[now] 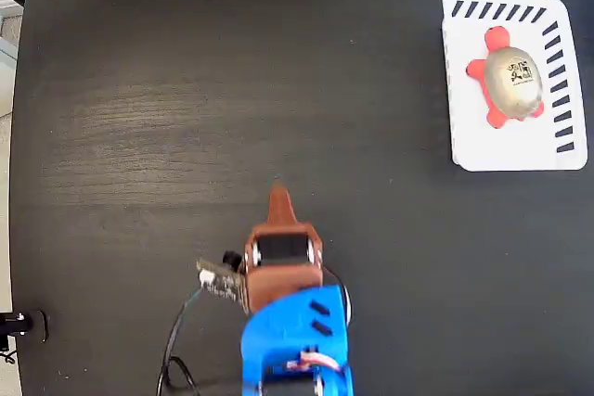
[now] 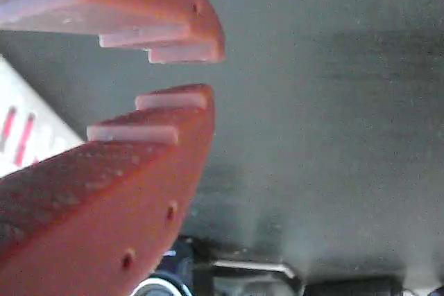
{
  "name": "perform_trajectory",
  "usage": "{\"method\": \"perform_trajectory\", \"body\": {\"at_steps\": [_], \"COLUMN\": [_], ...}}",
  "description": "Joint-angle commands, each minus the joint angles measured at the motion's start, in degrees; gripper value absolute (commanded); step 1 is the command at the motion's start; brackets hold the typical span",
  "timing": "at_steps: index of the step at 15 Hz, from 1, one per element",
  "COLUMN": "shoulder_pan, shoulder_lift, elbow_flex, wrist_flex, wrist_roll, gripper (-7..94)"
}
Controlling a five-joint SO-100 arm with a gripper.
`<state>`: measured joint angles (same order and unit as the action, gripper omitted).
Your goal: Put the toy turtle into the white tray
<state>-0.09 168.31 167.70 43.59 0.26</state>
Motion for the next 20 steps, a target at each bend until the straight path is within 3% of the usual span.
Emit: {"method": "perform_trajectory", "body": {"at_steps": [1,9,20], "shoulder_pan": [-1.7,-2.3,-2.0], "shoulder_lift": [9.2,17.8,17.9], "elbow_flex": [1.7,0.1,0.1], "wrist_flex": [7.1,28.9,28.9], "wrist_roll": [0.6,5.1,5.4], "gripper": [0,0,0]}}
